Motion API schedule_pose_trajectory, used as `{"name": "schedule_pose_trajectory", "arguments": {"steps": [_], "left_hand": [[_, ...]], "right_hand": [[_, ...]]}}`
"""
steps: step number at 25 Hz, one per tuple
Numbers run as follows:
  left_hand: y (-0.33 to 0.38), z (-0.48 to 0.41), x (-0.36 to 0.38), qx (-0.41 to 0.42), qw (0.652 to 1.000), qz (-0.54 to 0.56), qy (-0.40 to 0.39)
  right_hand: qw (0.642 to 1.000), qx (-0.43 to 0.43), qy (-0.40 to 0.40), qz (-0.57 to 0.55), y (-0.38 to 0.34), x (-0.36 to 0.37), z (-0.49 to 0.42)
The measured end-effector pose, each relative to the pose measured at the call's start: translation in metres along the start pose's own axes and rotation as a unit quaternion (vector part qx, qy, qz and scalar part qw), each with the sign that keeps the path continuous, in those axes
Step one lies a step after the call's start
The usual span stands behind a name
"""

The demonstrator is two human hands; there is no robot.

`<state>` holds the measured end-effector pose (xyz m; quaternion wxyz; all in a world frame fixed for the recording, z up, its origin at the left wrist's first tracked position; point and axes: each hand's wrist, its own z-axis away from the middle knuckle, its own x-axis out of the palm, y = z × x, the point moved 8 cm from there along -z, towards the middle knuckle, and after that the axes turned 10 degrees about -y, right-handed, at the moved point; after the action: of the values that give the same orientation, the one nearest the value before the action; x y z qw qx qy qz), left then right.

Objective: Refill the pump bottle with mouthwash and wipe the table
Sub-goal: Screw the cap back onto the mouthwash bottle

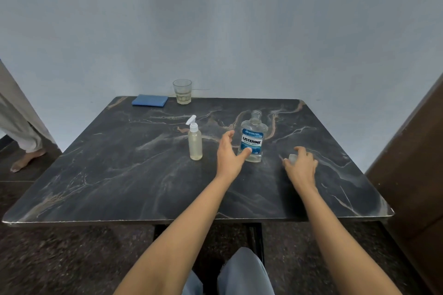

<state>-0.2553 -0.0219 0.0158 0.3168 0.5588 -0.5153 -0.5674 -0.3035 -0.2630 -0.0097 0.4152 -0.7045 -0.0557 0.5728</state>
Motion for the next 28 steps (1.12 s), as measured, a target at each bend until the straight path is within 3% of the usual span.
{"name": "schedule_pose_trajectory", "arguments": {"steps": [2, 4, 6, 7, 8, 14, 17, 22, 28], "left_hand": [[0.005, -0.012, 0.005, -0.005, 1.0, 0.011, -0.028], [0.01, -0.022, 0.006, -0.014, 0.999, 0.028, -0.041], [0.014, -0.03, 0.008, -0.029, 0.997, 0.04, -0.057], [0.016, -0.032, 0.009, -0.034, 0.996, 0.04, -0.068], [0.019, -0.034, 0.011, -0.036, 0.996, 0.039, -0.077], [0.019, -0.032, 0.017, -0.038, 0.997, 0.05, -0.051], [0.018, -0.029, 0.017, -0.025, 0.998, 0.05, -0.029], [0.021, -0.028, 0.016, -0.024, 0.998, 0.047, -0.04], [0.023, -0.027, 0.014, -0.026, 0.998, 0.046, -0.041]], "right_hand": [[1.0, -0.024, 0.006, -0.008, -0.001, -0.001, -0.002], [0.993, -0.05, 0.016, -0.11, -0.005, -0.007, 0.0], [0.939, -0.042, -0.009, -0.34, -0.015, -0.012, 0.001], [0.905, -0.041, -0.02, -0.422, -0.022, -0.017, -0.003], [0.896, -0.056, -0.02, -0.439, -0.032, -0.026, -0.007], [0.951, -0.213, -0.091, -0.202, -0.117, -0.068, -0.008], [0.957, -0.262, -0.11, -0.067, -0.14, -0.07, -0.011], [0.935, -0.319, -0.136, 0.076, -0.176, -0.075, -0.012], [0.864, -0.39, -0.215, 0.236, -0.217, -0.051, 0.001]]}}
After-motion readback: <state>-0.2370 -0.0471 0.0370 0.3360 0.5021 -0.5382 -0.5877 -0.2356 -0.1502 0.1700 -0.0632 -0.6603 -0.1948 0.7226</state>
